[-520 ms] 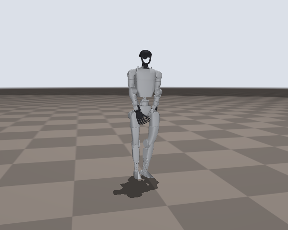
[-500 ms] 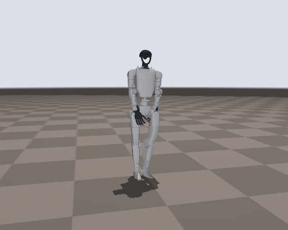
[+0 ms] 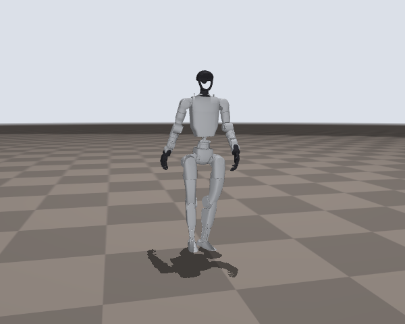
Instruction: In place motions
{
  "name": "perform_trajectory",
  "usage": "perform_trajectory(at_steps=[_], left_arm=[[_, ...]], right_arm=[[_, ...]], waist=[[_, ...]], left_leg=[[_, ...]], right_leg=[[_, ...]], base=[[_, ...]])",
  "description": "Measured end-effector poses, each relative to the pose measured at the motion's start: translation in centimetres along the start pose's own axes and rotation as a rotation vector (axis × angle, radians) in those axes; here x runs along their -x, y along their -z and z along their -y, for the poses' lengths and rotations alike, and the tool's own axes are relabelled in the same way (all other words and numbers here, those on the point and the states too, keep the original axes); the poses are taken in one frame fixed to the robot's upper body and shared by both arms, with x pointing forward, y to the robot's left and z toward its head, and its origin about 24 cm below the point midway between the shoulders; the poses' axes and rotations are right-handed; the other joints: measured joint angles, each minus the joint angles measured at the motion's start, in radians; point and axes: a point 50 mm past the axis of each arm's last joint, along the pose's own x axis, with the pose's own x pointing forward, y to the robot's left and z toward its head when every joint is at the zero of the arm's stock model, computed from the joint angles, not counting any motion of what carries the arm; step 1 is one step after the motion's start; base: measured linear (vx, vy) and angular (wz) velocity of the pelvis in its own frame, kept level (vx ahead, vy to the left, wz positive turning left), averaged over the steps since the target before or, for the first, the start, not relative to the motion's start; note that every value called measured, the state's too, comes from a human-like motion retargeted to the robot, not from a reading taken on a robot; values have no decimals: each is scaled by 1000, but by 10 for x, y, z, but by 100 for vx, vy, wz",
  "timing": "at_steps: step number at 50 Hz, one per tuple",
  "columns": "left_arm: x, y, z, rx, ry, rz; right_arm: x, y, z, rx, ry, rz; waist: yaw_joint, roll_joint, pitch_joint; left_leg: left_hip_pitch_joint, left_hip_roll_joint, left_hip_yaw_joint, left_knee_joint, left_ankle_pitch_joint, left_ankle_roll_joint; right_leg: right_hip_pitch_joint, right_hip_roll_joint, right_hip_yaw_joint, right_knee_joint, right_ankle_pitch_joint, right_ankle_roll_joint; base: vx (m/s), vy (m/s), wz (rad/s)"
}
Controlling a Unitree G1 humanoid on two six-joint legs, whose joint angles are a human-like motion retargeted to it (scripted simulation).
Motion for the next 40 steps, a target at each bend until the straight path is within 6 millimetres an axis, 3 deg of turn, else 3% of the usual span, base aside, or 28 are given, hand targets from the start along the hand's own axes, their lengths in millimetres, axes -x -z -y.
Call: perform_trajectory(at_steps=[3, 8, 11, 15, 18, 21, 25, 27, 30, 33, 36, 40], left_arm=[[6, 42, 0, -9, -4, -149], [42, 144, 10, 60, 5, -538], [83, 206, 21, 161, -4, -780], [149, 274, 36, 350, -66, -1026], [198, 310, 51, 500, -113, -1149], [239, 333, 69, 625, -150, -1250], [267, 344, 87, 696, -168, -1341], [264, 342, 91, 698, -160, -1342], [240, 333, 88, 675, -139, -1280], [199, 312, 75, 609, -120, -1161], [155, 281, 56, 499, -101, -1032], [93, 219, 20, 301, -88, -809]], right_arm=[[8, -28, -8, 45, -14, 78], [37, -99, -20, 182, -30, 318], [68, -148, -25, 302, -12, 499], [124, -209, -31, 466, 50, 752], [167, -241, -40, 552, 96, 917], [206, -263, -53, 606, 114, 1063], [239, -275, -70, 630, 90, 1200], [244, -276, -75, 633, 70, 1236], [239, -273, -78, 644, 57, 1237], [215, -264, -70, 652, 75, 1159], [178, -247, -56, 625, 97, 1018], [115, -201, -30, 533, 101, 711]], waist=[[5, 8, -4], [17, 14, -5], [-2, 13, 3], [17, 8, 8], [11, 12, 7], [-1, 16, 12], [-8, 14, 22], [-10, 10, 23], [-15, 8, 20], [-21, 7, 13], [-27, 5, 6], [-35, 2, 1]], left_leg=[[-3, 1, -5, 0, 0, 0], [-7, -4, -24, 0, 3, 0], [-3, -17, -60, 0, 7, 2], [1, -18, -52, -2, 4, -1], [-5, -15, -52, -3, 4, -3], [-5, -10, -48, -4, 3, -4], [0, -6, -31, -7, 1, -6], [1, -5, -21, -9, 0, -8], [1, -1, -7, -13, -1, -8], [-3, 2, 4, -17, -2, -8], [-6, 6, 9, -18, -2, -7], [-8, 12, 18, -18, -4, -6]], right_leg=[[-1, 1, -5, 0, -2, 0], [0, -2, -22, 2, -11, 4], [7, -5, -51, -1, -14, 3], [7, -9, -32, 2, -15, 16], [0, -8, -24, 5, -14, 26], [-5, -6, -20, 6, -9, 32], [-7, -4, -9, 4, 1, 36], [-11, -4, -3, 3, 7, 36], [-19, -3, 6, 2, 15, 35], [-29, 2, 17, 2, 21, 33], [-34, 7, 21, 1, 25, 32], [-39, 13, 30, 0, 31, 32]], base=[[-2, 6, 8], [-1, 5, 23], [-1, 3, 58], [0, 0, -7], [0, 0, 0], [0, 0, 0], [-3, -3, -18], [-4, -4, -27], [-4, -4, -26], [-1, -4, -21], [0, 0, 0], [1, -4, -11]])
